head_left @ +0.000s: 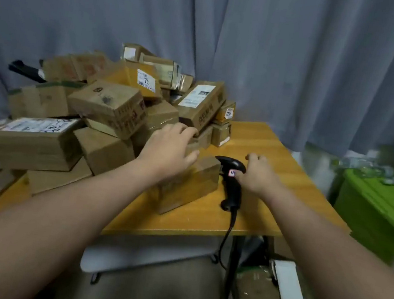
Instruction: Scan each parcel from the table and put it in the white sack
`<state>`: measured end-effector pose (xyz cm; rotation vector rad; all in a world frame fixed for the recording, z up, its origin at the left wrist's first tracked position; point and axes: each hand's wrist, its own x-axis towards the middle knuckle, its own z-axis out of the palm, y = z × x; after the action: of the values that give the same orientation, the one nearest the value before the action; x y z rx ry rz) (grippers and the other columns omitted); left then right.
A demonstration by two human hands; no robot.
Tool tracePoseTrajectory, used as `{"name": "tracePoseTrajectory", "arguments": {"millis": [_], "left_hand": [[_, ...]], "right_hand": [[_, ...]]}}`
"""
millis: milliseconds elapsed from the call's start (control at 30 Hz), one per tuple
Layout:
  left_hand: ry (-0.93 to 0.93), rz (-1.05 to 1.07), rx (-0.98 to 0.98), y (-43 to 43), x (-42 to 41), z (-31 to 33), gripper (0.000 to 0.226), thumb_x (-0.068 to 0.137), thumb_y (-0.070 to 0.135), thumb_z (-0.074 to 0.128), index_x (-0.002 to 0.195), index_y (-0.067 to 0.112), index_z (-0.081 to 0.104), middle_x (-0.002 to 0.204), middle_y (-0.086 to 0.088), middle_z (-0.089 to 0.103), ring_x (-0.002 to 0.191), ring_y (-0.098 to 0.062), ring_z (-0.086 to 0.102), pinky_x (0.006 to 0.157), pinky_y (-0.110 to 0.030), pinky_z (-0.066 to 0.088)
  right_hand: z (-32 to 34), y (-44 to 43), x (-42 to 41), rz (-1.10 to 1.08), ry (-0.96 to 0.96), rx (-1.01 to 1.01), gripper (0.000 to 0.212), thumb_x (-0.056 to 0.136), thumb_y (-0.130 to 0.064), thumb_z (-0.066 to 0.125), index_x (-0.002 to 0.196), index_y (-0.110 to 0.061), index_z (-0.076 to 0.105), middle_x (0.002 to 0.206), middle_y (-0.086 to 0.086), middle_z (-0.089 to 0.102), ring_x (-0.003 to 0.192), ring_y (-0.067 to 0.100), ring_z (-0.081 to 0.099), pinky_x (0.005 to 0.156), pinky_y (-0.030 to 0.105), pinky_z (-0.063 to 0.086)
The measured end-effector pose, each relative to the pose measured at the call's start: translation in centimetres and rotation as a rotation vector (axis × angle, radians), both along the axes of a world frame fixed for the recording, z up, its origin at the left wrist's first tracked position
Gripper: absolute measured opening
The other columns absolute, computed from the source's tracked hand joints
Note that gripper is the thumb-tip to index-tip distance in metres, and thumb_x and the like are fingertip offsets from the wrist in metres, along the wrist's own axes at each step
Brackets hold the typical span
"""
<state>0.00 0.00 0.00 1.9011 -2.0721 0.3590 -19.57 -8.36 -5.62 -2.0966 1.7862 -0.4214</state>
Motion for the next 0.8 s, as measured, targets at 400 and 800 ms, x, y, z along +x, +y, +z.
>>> {"name": "tracePoseTrajectory", "arguments": {"millis": [400,800], "left_hand": [[0.038,0.056,0.22,-0.8,0.4,-2.9,0.073,0.089,0.06,0.047,0.149,0.027,0.023,0.152,-0.008,0.029,0.138,-0.028,0.029,0.109,-0.045,0.035],[0.058,0.272,0.721,-0.8,3.2,-3.9,0.098,0.077,0.068,0.059,0.147,0.048,-0.006,0.159,-0.014,-0.004,0.142,-0.041,0.002,0.112,-0.055,0.021]], "right_hand": [[-4.2,0.9,2.4,-0.232,-0.392,0.25,0.093,0.084,-0.005,0.068,0.152,-0.013,0.005,0.129,0.019,0.053,0.115,0.034,0.054,0.086,0.039,0.047],[-1.8,2.6,-0.5,-0.241,-1.124,0.289,0.037,0.084,0.0,0.062,0.114,-0.013,0.045,0.089,0.013,0.066,0.067,0.02,0.062,0.064,0.031,0.053]]}}
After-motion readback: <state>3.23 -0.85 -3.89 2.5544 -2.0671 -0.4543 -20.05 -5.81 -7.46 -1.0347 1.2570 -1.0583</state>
